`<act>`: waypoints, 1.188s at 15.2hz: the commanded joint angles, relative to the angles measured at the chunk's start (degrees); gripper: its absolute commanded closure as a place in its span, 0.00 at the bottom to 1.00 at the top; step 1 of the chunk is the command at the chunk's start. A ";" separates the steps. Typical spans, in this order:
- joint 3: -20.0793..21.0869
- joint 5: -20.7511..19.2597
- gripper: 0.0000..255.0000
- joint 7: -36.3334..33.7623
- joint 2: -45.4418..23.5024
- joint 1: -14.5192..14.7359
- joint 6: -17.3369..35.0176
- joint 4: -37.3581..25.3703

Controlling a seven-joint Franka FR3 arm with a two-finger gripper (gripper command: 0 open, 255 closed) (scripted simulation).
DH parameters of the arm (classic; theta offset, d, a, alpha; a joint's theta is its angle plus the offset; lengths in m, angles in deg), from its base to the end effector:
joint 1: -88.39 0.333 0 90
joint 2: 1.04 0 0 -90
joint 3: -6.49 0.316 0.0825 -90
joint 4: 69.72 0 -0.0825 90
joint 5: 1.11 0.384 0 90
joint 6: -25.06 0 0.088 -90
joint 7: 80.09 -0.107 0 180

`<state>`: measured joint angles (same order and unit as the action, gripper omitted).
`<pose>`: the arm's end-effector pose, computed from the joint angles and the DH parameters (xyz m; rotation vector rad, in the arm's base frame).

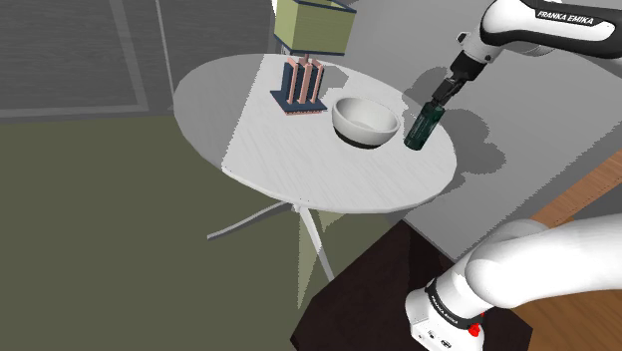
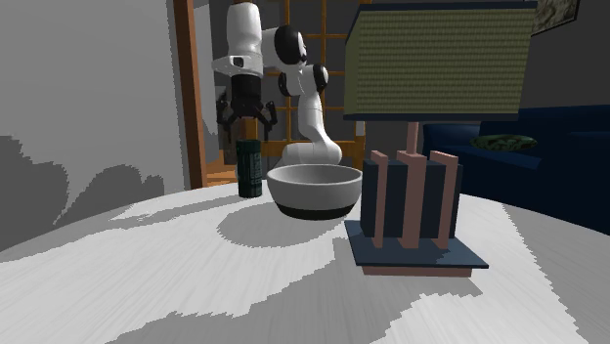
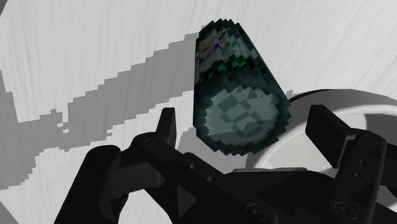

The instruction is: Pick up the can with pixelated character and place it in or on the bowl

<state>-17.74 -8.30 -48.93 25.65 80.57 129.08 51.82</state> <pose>0.3488 -0.2666 0.5893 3.1231 0.0567 0.2180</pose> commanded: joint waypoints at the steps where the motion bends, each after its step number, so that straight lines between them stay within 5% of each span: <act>1: -0.20 -0.07 0.00 0.03 -0.11 -0.04 1.67 1.53; 9: -0.25 -0.08 0.00 0.03 -0.15 -0.04 2.10 1.93; 10: -0.25 -0.08 1.00 0.03 -0.15 -0.04 2.10 1.93; 18: -0.24 -0.08 1.00 0.02 -0.14 -0.04 2.07 1.91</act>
<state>-17.97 -8.35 -48.91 25.54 80.53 131.16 53.68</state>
